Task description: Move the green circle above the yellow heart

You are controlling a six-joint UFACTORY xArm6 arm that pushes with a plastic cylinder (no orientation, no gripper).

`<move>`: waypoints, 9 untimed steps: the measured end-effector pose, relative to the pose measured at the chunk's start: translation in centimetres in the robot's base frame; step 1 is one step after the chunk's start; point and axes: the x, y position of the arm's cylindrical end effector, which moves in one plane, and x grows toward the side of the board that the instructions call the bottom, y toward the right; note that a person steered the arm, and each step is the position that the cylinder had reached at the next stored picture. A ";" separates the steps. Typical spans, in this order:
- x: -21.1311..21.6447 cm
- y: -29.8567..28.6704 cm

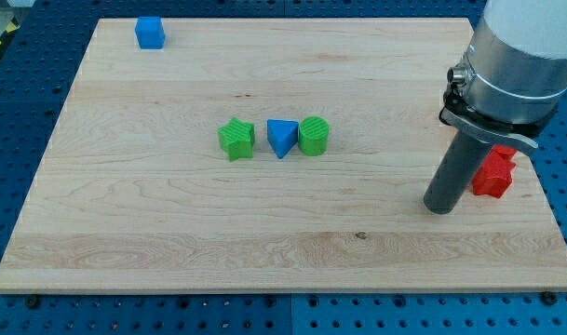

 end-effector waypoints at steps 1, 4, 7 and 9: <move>-1.4 -4.8; -5.5 -11.8; -7.5 -15.9; -10.4 -13.9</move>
